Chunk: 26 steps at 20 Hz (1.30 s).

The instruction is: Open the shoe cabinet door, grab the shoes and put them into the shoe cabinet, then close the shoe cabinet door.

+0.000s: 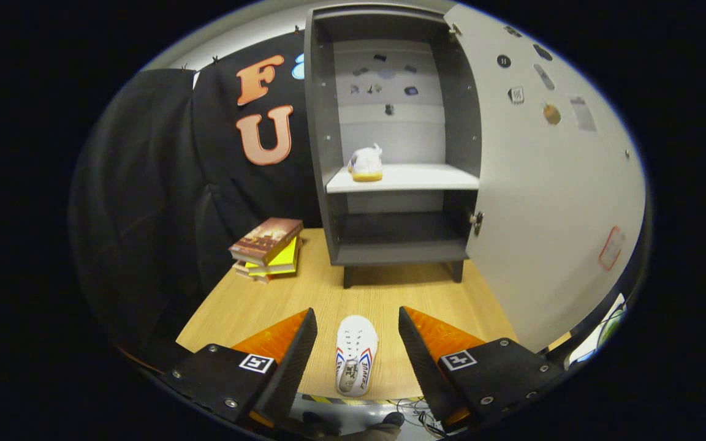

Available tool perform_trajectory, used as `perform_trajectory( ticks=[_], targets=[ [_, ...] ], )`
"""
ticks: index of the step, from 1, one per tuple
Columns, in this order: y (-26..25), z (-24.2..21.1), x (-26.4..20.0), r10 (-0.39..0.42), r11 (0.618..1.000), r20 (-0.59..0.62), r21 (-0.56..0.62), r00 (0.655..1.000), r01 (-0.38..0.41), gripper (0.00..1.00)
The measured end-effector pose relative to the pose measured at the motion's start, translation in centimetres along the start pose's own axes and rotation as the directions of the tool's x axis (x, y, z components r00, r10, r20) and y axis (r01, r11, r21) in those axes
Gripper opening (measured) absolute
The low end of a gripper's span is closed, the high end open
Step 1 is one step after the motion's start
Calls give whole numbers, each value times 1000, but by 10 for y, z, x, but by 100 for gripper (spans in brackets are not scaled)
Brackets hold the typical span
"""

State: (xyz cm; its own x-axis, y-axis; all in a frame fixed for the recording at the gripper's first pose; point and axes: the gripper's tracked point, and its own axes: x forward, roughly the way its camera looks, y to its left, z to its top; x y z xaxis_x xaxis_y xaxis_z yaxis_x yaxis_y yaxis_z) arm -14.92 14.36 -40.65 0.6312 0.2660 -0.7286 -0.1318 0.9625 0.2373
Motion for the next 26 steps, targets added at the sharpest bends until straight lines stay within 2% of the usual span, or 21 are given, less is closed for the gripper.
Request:
perform_trajectory(
  ticks=[4,8,10,11,13,14,16,19,21,23,26],
  targets=[
    [23,-86,51,40,999,-179,-16,983,-44,82],
    [36,-135,95,30,999,-262,-25,965,-38,68],
    [33,-152,108,0,999,-269,-49,963,-13,59],
    [30,-156,116,-30,998,-262,-64,965,14,49],
    [28,-167,134,-65,996,-249,-76,966,47,39],
    [26,-177,140,-81,995,-260,-74,962,63,37],
    [25,-169,147,-106,993,-219,-69,970,93,31],
    [29,-174,150,-78,997,-233,-42,969,70,15],
    [30,-170,150,-70,997,-248,-54,966,59,1],
    [30,-158,147,-64,996,-245,-69,967,48,0],
    [18,-128,136,-52,999,-218,1,975,53,0]
  ],
)
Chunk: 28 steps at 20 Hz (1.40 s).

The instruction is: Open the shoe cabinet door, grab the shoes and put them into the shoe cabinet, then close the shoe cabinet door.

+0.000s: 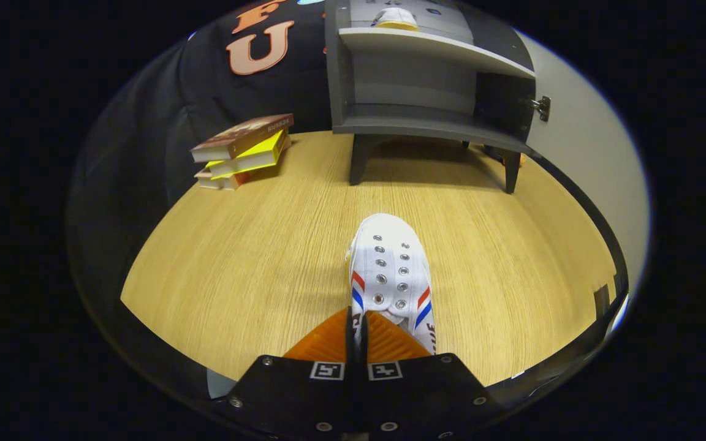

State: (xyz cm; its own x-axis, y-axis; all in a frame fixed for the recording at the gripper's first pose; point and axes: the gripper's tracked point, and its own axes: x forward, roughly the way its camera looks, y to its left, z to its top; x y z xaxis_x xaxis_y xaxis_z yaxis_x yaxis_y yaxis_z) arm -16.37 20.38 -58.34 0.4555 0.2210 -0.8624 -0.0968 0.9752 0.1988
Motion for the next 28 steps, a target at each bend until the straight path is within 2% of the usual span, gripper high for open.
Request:
perform_trajectory(
  ticks=[7,16,19,24,28],
  targets=[
    [-44,90,-65,-28,998,149,-46,988,35,0],
    [-92,210,-142,-56,995,263,-59,963,74,0],
    [-104,256,-148,-70,993,305,-69,950,95,0],
    [-122,345,-122,-89,982,364,-125,927,143,0],
    [-126,407,-89,-78,982,373,-133,925,136,0]
  ],
)
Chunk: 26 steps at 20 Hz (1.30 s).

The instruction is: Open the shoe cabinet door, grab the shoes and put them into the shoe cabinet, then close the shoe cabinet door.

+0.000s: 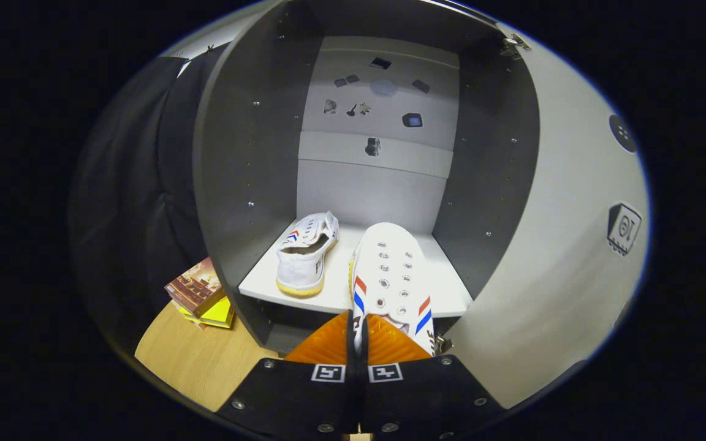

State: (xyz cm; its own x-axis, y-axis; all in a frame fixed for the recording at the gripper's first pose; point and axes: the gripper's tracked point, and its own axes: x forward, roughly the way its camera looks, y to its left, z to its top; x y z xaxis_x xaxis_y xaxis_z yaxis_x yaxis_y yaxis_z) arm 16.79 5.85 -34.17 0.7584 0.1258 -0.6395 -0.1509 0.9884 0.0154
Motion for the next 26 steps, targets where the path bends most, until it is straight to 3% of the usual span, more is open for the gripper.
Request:
perform_trajectory(
  ticks=[4,10,12,13,18,21,26],
  targets=[
    [-11,26,67,-26,998,-25,56,999,27,0],
    [-23,23,137,-44,988,-108,142,993,59,0],
    [-24,24,139,-51,983,-120,168,991,71,3],
    [-24,26,136,-50,981,-116,179,992,70,12],
    [-18,39,82,-33,983,-31,177,999,38,25],
    [-4,47,24,-10,990,94,143,995,-3,46],
    [19,16,-75,67,983,211,156,975,-102,56]
  ],
)
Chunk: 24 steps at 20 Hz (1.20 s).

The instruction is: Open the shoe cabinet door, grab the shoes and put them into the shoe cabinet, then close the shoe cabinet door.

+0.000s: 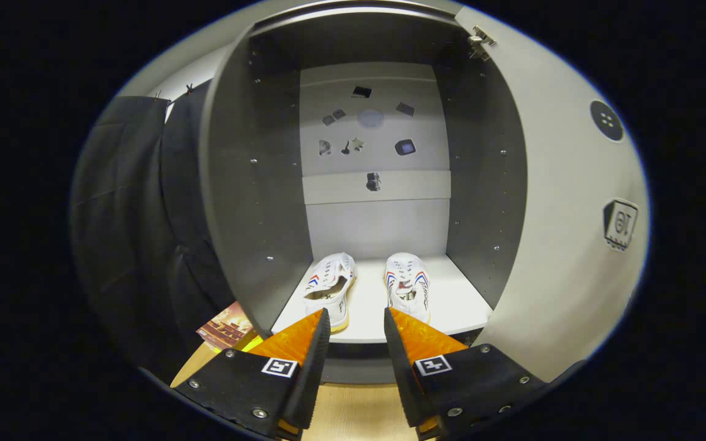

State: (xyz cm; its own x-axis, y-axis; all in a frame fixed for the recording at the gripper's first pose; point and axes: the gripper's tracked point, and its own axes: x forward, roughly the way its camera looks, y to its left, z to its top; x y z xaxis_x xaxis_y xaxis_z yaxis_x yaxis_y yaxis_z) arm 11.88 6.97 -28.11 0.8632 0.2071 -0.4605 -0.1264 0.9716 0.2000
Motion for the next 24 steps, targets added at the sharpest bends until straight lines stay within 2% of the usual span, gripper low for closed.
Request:
perform_trajectory(
  ticks=[4,5,7,12,17,21,24],
  targets=[
    [0,-15,-80,61,998,48,-32,997,-60,74],
    [-6,-19,-100,61,997,58,-50,996,-58,84],
    [-20,-21,-135,48,997,94,-65,994,-42,90],
    [-79,-29,-225,-3,999,167,-44,986,10,91],
    [-168,-11,-291,-116,986,202,-99,973,138,91],
    [-231,-1,-308,-178,971,236,-116,955,209,91],
    [-269,2,-290,-200,965,264,-112,944,236,91]
  ],
)
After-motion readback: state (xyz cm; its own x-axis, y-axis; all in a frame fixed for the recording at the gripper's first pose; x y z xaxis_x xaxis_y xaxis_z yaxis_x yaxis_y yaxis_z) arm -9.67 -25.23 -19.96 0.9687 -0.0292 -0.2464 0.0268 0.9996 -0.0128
